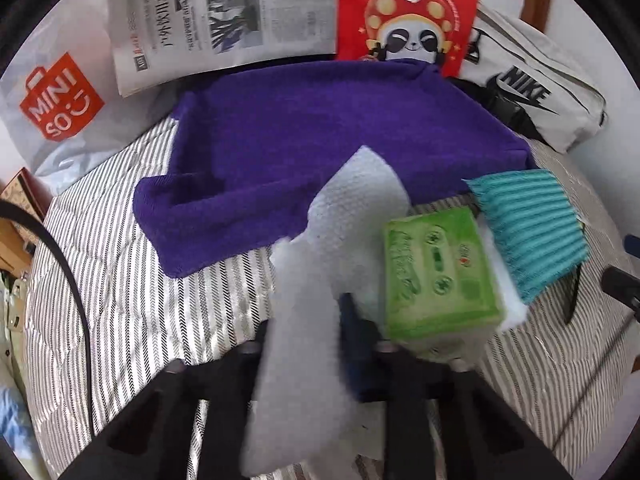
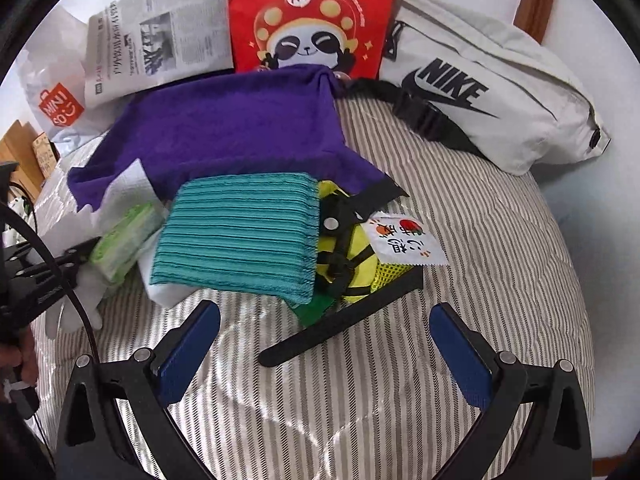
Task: Organize soft objects
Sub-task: 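Grasp the white wipe sheet with the left gripper, then lift the white wipe with the left gripper while the right gripper reaches the teal striped cloth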
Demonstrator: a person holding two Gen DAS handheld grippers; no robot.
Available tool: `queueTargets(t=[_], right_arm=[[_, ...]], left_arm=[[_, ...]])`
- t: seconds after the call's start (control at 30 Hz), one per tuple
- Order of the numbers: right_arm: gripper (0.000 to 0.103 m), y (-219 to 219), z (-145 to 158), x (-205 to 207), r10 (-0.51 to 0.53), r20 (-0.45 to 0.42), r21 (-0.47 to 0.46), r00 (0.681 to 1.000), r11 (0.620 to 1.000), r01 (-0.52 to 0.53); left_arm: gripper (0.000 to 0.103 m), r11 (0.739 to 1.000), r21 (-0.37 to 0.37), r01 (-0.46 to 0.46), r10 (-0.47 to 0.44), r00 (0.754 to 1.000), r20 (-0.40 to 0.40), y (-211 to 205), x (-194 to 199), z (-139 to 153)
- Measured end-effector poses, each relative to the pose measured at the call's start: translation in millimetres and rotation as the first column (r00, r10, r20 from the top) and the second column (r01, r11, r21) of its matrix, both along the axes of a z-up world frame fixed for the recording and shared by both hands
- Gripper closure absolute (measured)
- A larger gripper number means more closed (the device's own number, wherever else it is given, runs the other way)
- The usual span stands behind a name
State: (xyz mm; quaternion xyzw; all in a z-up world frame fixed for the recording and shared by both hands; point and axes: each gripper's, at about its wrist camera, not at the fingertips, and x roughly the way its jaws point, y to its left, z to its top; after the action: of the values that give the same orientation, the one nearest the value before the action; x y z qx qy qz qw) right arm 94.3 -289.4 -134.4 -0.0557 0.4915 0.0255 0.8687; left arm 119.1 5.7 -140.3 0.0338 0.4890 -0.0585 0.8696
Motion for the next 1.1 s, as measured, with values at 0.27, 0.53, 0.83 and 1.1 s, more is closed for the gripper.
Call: queueTargets(t=[0.27, 0.53, 0.83, 1.1], right_arm=[[0.0, -9.8, -4.4, 5.1, -0.017, -0.006, 0.032, 1.0, 0.999, 0.018], [0.0, -4.0, -0.8, -2.9, -0.002, 0.005, 0.008, 1.0, 1.0, 0.002], [0.0, 14.7, -2.8, -8.2, 0.042, -0.008, -0.009, 0.999, 0.999, -0.042], [0.0, 22.5, -0.8, -12.1, 0.073, 0.007, -0.056, 0.997, 0.996, -0.073]], left_arm=[[0.088, 0.996, -0.08, -0.027, 0.032, 0.998, 0.055, 30.3, -22.7, 43.4], [0.083, 0.995, -0.049, -0.09, 0.091, 0.996, 0.019, 54.3, -38.6, 36.1], [0.031, 0.996, -0.06, -0.065, 0.069, 0.995, 0.072, 65.8, -43.7, 40.3], [0.083, 0.997, -0.054, 0.053, -0.052, 0.998, 0.021, 37.0, -22.6, 29.7]])
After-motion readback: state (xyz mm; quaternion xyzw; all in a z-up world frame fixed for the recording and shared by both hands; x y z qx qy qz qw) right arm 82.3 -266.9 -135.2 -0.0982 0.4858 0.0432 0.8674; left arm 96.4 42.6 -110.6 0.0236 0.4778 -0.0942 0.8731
